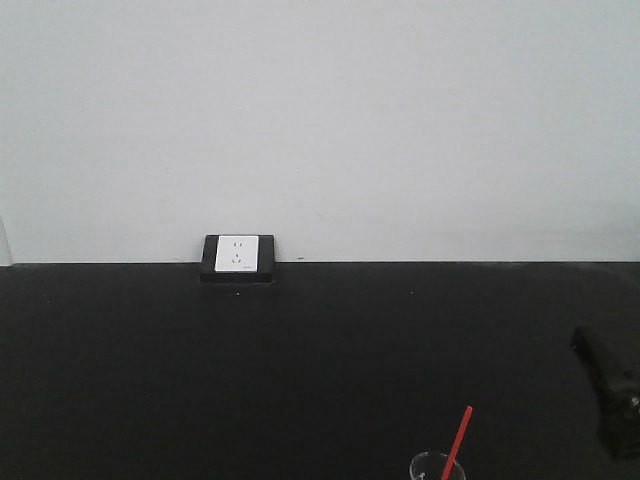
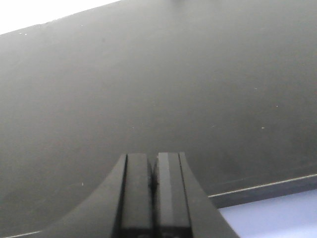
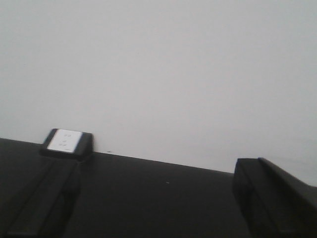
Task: Grab beaker from right and move to left
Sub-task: 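Close the right gripper around the beaker and lift it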
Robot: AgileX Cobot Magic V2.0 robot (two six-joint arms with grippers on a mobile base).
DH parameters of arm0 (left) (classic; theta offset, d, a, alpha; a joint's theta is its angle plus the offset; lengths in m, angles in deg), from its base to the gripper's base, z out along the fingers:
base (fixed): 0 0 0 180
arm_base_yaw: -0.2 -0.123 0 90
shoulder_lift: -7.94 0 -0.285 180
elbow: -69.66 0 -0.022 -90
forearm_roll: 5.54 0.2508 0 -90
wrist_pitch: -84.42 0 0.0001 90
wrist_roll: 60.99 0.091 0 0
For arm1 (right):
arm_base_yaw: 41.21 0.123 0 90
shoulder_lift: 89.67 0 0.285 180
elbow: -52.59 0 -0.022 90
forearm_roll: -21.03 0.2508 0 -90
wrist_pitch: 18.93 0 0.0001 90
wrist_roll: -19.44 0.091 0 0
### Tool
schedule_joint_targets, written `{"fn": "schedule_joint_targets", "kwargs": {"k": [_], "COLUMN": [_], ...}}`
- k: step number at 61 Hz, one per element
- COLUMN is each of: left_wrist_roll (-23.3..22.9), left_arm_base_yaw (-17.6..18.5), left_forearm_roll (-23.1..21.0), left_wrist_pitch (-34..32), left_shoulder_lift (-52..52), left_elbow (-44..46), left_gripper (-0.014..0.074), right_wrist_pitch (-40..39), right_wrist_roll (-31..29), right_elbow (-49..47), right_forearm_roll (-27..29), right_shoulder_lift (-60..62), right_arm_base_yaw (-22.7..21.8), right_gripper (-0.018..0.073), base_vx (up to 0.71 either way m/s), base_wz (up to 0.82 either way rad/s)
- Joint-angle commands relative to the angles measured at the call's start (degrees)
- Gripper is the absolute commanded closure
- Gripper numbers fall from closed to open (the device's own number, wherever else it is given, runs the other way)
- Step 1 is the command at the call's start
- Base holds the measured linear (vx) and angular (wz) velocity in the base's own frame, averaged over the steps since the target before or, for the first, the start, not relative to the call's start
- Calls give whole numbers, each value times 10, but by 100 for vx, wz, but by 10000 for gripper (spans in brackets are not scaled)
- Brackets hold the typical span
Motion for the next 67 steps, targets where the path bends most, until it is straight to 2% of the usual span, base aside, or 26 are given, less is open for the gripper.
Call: {"fn": "schedule_joint_targets", "kwargs": {"k": [1,13,31,46,59,67], "left_wrist_roll": [-1,-1,-1,-1,-1,-1], "left_arm_base_yaw": [4,4,4,4,4,4], "left_forearm_roll": [1,1,1,1,1,1], "left_wrist_pitch": [-44,-44,-44,-44,-44,-44], "left_shoulder_lift": [-4,-4,-4,-4,-4,-4], "left_elbow": [-11,-11,-11,-11,-11,-11], "left_gripper": [603,603,603,603,603,603], "right_wrist_pitch": [-149,-218,-401,-401,-401,-401], "right_wrist_roll": [25,32,-51,-68,-65,-53], "right_elbow": [31,127,155,104,47,13], "right_forearm_roll": [-51,-61,-88,-133,-141,-170], "right_shoulder_lift": [-24,-117,-313,-444,-503,-526], "right_arm_base_yaw": [-1,-1,-1,-1,-1,-1], "right_gripper": [-59,11,23,23,23,23], "base_vx": [0,0,0,0,0,0], "base_wz": [0,0,0,0,0,0]}}
